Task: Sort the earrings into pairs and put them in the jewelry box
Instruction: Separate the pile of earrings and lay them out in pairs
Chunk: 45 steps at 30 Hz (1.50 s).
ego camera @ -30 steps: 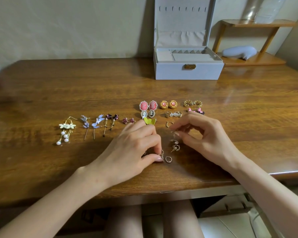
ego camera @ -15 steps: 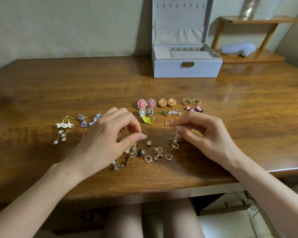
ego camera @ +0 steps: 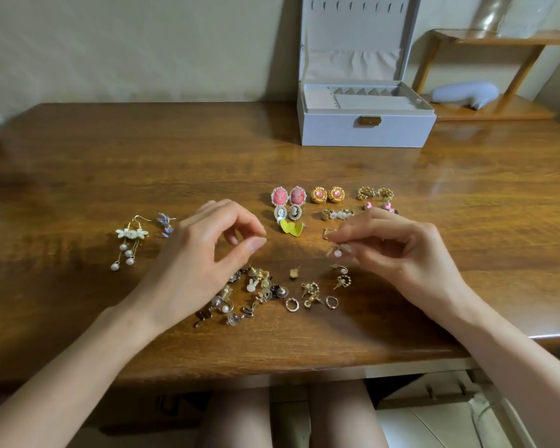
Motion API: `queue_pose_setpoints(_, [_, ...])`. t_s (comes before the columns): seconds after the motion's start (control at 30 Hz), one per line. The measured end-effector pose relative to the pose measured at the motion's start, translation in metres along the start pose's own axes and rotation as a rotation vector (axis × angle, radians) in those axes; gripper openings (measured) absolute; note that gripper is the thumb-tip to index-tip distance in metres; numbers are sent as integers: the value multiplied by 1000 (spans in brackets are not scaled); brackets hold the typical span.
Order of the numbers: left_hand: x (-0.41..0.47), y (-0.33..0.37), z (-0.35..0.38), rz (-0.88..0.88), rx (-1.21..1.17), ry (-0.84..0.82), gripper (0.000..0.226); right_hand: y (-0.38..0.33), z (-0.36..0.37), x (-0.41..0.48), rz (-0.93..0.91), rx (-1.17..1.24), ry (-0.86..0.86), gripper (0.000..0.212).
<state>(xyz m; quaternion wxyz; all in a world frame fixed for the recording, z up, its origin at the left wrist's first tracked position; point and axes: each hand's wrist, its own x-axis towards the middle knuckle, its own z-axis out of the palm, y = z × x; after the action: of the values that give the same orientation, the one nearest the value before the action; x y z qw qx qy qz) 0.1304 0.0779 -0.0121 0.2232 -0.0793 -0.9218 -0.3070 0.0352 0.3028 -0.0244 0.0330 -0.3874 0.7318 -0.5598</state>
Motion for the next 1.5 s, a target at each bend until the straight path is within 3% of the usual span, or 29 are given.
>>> queue_pose_setpoints(0.13, [4,7,2,24,-46,-35,14,-12,5,3,156,332,12,14])
queue_pose_setpoints(0.23, [6,13,3,63,-82,-66,22,-21,13,10,170,425,7,11])
queue_pose_setpoints(0.53, [14,15,-3,174,-74,21,22,-35,40,29,143,496,-49,17])
queue_pose_setpoints(0.73, [10,3,-12,106,-116,74,18,-38,50,37,150,453,-124,15])
queue_pose_setpoints(0.83, [8,-2,-17,41,-198,95,12,-37,53,40,134,334,-128,16])
queue_pose_setpoints(0.93, [6,-8,-21,-90,-371,152,11,-31,53,41,24,-43,-120,17])
queue_pose_setpoints(1.07, [4,-16,-25,-182,-506,211,12,-23,58,40,-122,-433,-291,16])
queue_pose_setpoints(1.5, [-3,-20,-28,-247,-447,144,12,-18,63,46,-113,-568,-331,16])
